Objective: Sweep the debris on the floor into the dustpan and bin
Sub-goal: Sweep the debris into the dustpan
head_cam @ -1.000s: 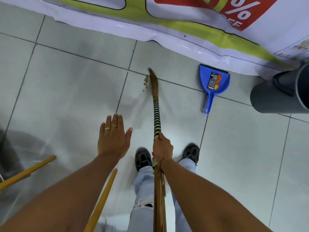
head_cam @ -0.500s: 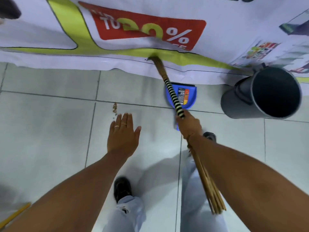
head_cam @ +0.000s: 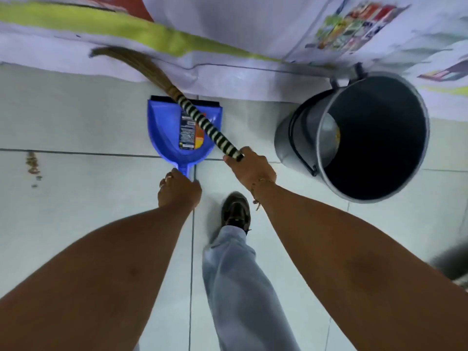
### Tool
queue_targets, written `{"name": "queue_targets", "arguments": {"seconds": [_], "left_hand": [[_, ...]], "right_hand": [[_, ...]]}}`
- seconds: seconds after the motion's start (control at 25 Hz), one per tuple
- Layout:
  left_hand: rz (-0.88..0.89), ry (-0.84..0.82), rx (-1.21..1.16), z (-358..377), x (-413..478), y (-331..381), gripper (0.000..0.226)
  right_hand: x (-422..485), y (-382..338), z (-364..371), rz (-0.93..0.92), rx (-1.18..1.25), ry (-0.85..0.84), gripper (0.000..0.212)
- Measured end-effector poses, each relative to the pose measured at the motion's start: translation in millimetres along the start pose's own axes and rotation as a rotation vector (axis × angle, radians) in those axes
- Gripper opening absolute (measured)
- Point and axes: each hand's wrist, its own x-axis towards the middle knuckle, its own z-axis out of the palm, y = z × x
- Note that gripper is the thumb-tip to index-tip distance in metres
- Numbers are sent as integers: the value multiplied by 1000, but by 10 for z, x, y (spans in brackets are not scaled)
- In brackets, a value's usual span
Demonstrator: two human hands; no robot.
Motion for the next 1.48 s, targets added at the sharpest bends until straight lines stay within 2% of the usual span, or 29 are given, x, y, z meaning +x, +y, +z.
{"name": "queue_targets", "arguments": {"seconds": [0.2,0.28,0.36,0.52,0.6,0.64,0.76,0.84,0.92,1.0,1.12,1.16,1.2,1.28,1.48], "left_hand": [[-146,94,-17,577,862,206,88],[-193,126,-13,761,1008,187,93],[-207,167,-65,883,1110,140,86],[-252,241,-252,844,1223,68,66],[-319,188,-234,803,1278,-21,69],[-346,150,-242,752,1291,-304,67],[-202,117,-175,703,1213,-572,41],[-79,127,-167,638,1044,-598,35],[-59,109,-177,544,872,-679,35],[-105,62,-198,319,551,-1020,38],[-188,55,-264,-122,111,-1744,44],[-199,70,-283,-275,8,-2004,43],[-202,78,-293,-424,-78,-2268,42],[-194,72,-269,-649,-184,-2738,41],[-184,52,-184,-942,-213,-3818,46]], "right_hand": [[681,207,398,18,2,17,42],[791,230,520,-42,-27,2,48],[848,232,649,-130,-61,-46,60],[868,164,804,-152,-40,-42,49],[774,127,857,-206,-50,-15,45],[585,4,1035,-264,-78,-9,41],[349,-109,1120,-362,-81,12,34],[262,-125,1078,-365,-91,57,40],[155,-156,1087,-288,-133,83,43],[-170,-334,1217,-280,-156,25,47],[-786,-805,1510,-385,-101,-39,30],[-971,-968,1630,-419,-98,-52,30],[-1140,-1135,1752,-445,-108,-50,40],[-1370,-1415,1964,-420,-137,8,52],[-1503,-1928,2485,-333,-197,157,38]]}}
